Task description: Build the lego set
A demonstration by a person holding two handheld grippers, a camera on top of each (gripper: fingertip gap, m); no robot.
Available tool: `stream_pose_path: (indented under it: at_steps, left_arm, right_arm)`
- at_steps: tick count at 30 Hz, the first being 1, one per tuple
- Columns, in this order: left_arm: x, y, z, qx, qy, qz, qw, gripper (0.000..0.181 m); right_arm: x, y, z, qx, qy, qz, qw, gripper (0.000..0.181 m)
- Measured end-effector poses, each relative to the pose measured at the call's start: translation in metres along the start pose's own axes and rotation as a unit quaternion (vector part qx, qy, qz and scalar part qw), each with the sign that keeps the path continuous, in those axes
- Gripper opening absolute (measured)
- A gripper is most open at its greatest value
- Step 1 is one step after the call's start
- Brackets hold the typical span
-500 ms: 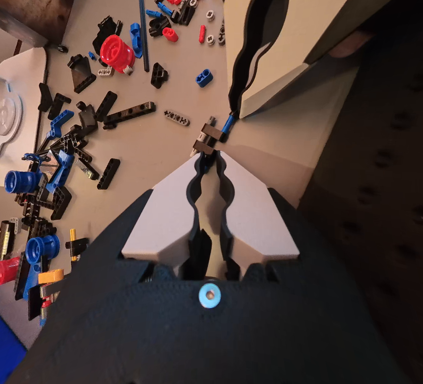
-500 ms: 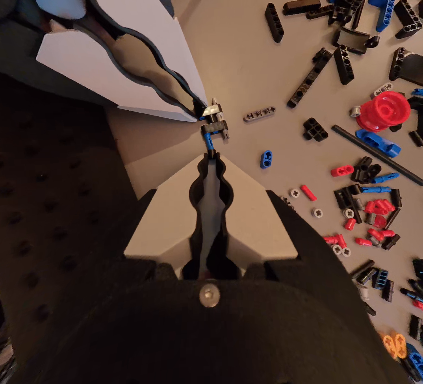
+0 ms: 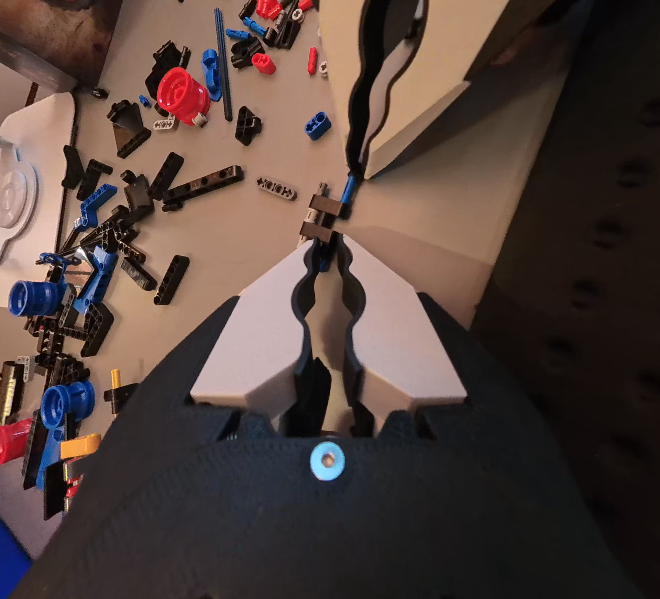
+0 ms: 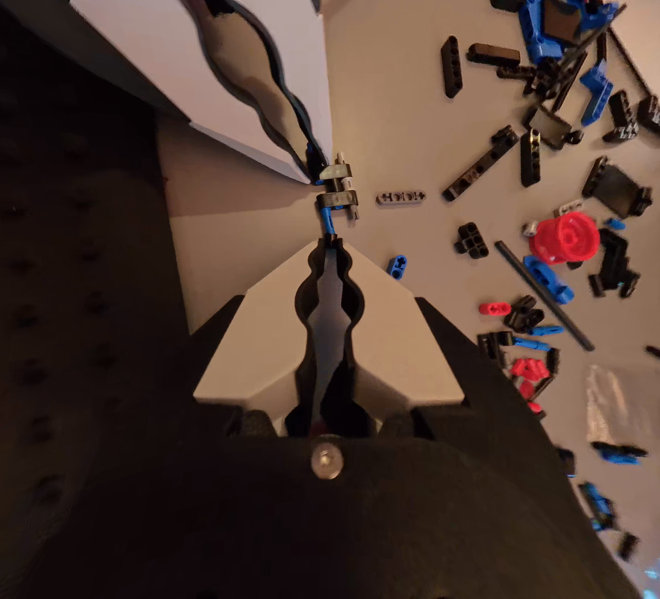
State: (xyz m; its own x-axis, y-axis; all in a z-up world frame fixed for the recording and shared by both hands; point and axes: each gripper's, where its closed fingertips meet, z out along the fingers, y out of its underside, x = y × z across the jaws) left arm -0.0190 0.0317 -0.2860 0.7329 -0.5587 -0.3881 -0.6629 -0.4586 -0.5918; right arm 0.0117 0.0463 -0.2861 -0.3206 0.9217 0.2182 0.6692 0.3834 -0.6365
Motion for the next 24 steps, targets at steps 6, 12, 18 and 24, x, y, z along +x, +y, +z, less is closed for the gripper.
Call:
stream_pose_path:
  at_steps: [6, 12, 18, 24]
  left_arm:
    - [-0.0001, -0.0001, 0.0001, 0.0, -0.003, 0.008, 1.0, 0.006]
    - [0.0017, -0.0022, 0.0009, 0.005, -0.007, 0.01, 1.0, 0.006]
    - [0.0015, -0.0023, 0.0009, 0.011, -0.001, 0.007, 1.0, 0.006]
    - [0.0015, -0.0024, 0.001, 0.017, 0.007, 0.004, 1.0, 0.006]
  right_arm:
    - [0.0003, 0.0003, -0.0001, -0.032, -0.01, -0.092, 0.995, 0.003]
    - [-0.0015, -0.0025, 0.0021, -0.039, -0.038, -0.105, 0.993, 0.002]
    - [-0.0025, -0.0042, 0.0029, -0.012, -0.068, -0.069, 0.995, 0.002]
    - [-0.0039, -0.0066, 0.0047, -0.007, -0.049, -0.151, 0.987, 0.003]
